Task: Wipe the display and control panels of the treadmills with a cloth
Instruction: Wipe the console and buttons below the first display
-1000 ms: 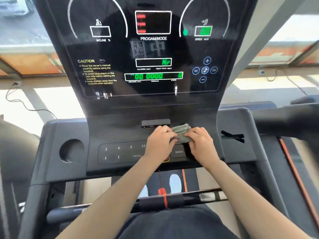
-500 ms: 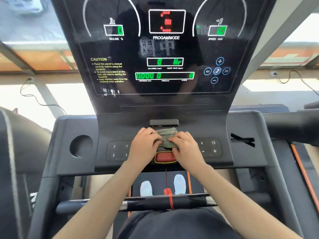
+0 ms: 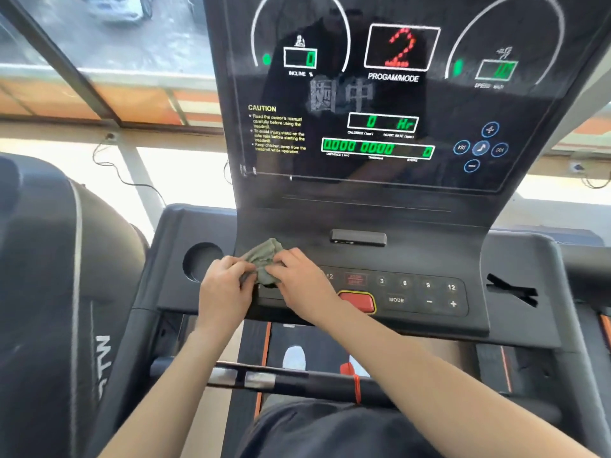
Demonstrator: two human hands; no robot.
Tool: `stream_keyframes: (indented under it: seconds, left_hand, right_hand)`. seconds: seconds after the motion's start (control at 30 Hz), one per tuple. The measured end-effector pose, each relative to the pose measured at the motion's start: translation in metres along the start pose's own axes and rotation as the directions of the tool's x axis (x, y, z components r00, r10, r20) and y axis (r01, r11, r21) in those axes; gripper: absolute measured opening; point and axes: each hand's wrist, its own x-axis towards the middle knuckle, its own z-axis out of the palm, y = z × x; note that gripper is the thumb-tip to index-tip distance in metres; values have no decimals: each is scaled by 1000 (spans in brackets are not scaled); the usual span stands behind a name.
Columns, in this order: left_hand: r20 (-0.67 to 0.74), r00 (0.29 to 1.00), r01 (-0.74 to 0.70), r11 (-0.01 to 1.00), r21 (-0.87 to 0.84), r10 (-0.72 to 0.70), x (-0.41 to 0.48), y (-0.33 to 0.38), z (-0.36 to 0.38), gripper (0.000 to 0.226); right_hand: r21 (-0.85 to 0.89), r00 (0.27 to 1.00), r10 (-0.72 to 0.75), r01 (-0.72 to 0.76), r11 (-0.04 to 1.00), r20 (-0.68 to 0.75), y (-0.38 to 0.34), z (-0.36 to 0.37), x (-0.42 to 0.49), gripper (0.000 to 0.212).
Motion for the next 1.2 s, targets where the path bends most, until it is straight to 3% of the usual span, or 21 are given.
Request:
stream_keyframes:
  seconds: [0.33,0.67,0.9,1.07,1.2]
  left_hand:
    - [63,985,-155,980,-122,163,-16,41,32,16]
    - [197,910,-327,924,-200,365,24,126,82,7]
    - [238,831,-463,862,-205,503,21,185,108,13]
    - [227,820,-511,851,-122,525,-11,227,128,11]
    - [165,801,-570,817,-89,576,-40,228,132,18]
  right_hand:
    - [31,976,177,-175,984,-123,29,-18,-53,26]
    - [-23,820,493,-521,853,-292,78,-64,-98,38]
    - [-34,752,581,-620,784,-312,115,-95,-143,39]
    - [-11,704,636,-673,740,-317,126,-107,-185,36]
    - [-27,719,611,-654,756,-332,115,-102,-210,31]
